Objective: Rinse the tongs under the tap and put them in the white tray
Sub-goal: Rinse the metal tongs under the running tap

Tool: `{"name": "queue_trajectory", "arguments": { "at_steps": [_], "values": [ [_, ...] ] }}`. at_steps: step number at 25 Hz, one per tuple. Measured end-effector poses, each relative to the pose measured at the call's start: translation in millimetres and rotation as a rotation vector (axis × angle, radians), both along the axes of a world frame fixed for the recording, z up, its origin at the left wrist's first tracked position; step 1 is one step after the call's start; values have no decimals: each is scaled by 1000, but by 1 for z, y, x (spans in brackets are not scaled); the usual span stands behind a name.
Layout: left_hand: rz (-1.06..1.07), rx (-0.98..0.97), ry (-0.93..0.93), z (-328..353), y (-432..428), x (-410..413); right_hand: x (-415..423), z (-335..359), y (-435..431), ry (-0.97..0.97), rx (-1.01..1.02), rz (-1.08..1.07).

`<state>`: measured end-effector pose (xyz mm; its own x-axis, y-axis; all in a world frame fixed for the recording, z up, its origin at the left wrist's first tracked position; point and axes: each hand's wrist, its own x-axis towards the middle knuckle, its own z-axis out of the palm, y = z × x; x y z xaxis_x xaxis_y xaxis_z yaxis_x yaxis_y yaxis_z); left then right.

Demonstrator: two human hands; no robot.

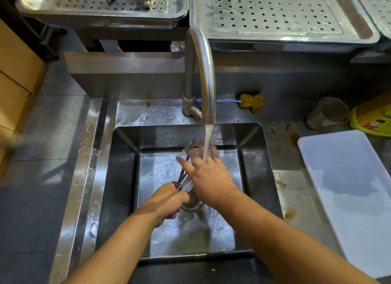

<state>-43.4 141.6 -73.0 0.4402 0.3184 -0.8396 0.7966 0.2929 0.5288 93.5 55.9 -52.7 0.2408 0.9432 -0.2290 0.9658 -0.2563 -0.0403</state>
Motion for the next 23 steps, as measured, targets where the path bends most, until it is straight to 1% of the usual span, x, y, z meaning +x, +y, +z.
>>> {"name": "queue_trajectory", "arguments": {
  "at_steps": [2,4,5,6,8,9,10,11,14,15,17,19,21,23],
  "values": [
    [167,-150,-42,-2,-7,-3,6,-1,-9,134,64,-229],
    [241,-253,-87,-4,-16,-4,5,-5,-16,408,143,-530],
    [259,-285,-97,-4,-20,-4,2,-7,-16,603,182,-706],
    [274,-311,-100,-5,-25,-4,-2,-10,-15,849,209,-894],
    [285,-348,-88,-5,-32,-4,-10,-16,-10,1457,280,-1242],
    [267,-342,-79,-5,-34,-4,-13,-18,-9,1691,330,-1321],
    [234,-312,-65,-4,-35,-4,-15,-20,-8,1804,359,-1350],
    [182,-260,-51,-3,-37,-4,-16,-21,-5,1804,360,-1361],
    [27,-52,-26,2,-44,2,-22,-25,6,1540,354,-1459],
    [1,3,-29,4,-46,4,-23,-28,9,1499,371,-1504],
    [-57,71,-48,5,-48,7,-20,-30,13,1524,402,-1517],
    [-107,74,-82,5,-45,7,-16,-28,11,1595,410,-1474],
    [-140,19,-162,6,-38,5,-13,-21,10,1680,402,-1403],
    [-181,-74,-252,8,-31,5,-10,-15,9,1708,398,-1332]
  ]
}}
